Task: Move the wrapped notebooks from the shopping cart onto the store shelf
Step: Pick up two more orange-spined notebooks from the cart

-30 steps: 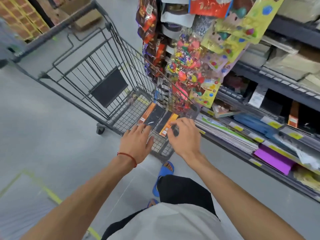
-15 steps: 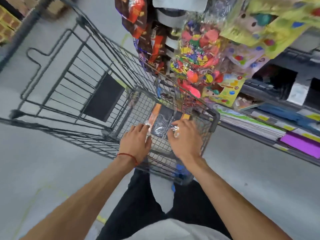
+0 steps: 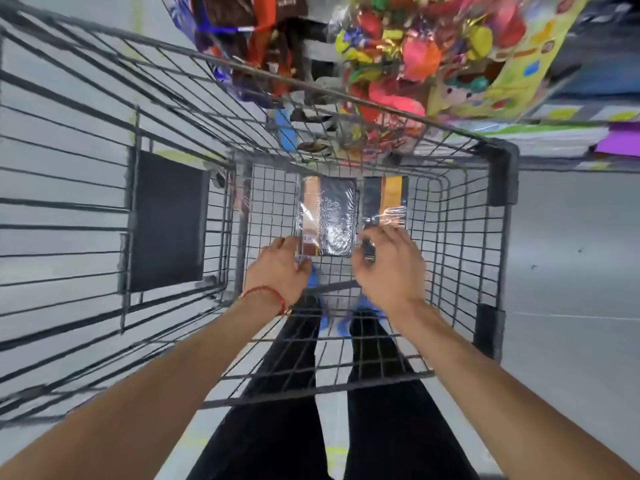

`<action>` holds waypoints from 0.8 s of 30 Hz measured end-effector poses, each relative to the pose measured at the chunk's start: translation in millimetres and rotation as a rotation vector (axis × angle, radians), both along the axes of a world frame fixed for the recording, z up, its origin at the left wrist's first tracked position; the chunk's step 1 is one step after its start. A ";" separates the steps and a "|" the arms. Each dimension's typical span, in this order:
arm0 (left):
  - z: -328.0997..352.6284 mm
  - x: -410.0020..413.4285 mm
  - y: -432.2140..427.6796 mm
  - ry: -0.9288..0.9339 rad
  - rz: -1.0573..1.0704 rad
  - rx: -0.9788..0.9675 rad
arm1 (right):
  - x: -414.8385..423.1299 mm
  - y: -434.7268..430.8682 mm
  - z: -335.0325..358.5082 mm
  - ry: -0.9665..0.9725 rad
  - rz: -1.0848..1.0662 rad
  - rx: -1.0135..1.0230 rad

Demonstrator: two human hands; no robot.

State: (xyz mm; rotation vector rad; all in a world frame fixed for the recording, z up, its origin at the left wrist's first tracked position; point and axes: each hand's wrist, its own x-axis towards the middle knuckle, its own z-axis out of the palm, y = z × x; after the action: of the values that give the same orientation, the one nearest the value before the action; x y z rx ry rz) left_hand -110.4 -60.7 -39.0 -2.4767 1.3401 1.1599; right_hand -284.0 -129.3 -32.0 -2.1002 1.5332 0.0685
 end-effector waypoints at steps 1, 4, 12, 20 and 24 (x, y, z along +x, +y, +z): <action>-13.6 1.4 -2.4 0.030 0.048 0.020 | 1.6 0.4 -7.7 0.014 -0.002 0.010; -60.2 4.5 -9.2 0.101 0.231 0.048 | 4.9 0.6 -31.2 0.047 0.004 0.019; -155.9 4.9 -27.8 0.191 0.444 0.083 | 6.1 -8.9 -84.1 0.089 0.000 -0.009; -172.1 11.1 -34.5 0.100 0.444 0.022 | 2.7 -6.3 -99.7 0.100 0.032 -0.013; -169.8 16.5 -26.1 0.070 0.413 -0.061 | 4.9 -7.7 -95.8 0.103 0.012 -0.016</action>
State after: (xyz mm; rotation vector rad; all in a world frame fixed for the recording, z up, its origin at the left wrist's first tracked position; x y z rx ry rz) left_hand -93.9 -86.9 -208.7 -2.8727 0.9094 1.3053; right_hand -279.1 -137.0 -127.8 -2.1481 1.5860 0.1719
